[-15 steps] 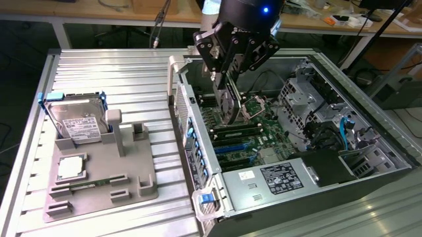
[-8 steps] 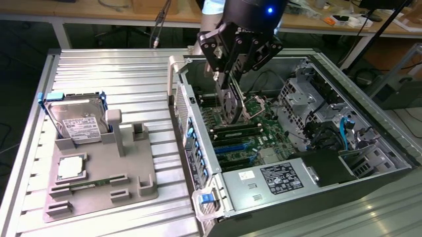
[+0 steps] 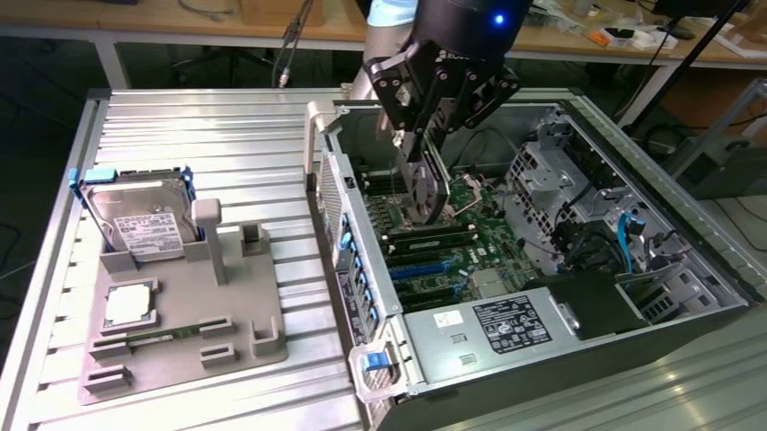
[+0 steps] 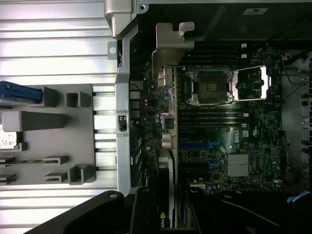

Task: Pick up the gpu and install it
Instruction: 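Pick up the gpu and move the gpu toward the slot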

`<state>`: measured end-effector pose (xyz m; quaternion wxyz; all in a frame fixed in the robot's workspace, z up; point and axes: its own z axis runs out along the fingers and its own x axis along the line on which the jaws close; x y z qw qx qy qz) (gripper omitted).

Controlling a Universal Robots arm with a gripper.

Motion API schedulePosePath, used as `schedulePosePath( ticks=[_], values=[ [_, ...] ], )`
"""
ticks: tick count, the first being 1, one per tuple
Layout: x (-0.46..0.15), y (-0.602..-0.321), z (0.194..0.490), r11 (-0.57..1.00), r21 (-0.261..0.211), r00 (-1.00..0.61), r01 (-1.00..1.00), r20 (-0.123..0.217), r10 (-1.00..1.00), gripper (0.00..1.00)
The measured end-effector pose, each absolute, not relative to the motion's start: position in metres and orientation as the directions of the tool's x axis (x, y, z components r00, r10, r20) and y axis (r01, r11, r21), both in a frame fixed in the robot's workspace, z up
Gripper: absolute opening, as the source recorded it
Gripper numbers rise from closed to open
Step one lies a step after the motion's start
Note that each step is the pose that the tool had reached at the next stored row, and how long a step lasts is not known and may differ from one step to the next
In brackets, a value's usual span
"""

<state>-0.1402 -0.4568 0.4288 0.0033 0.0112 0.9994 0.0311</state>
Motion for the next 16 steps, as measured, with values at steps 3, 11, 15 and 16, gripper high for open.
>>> schedulePosePath(
  ticks=[3,11,15,16],
  values=[
    [-0.138,-0.457,0.429,0.998,0.062,-1.0,0.022,-0.006,0.023,0.27],
    [-0.132,-0.457,0.429,0.998,0.062,-1.0,0.022,-0.006,0.023,0.27],
    [-0.129,-0.457,0.429,0.998,0.062,-1.0,0.022,-0.006,0.023,0.27],
    [-0.128,-0.457,0.429,0.998,0.062,-1.0,0.022,-0.006,0.023,0.27]
  ],
)
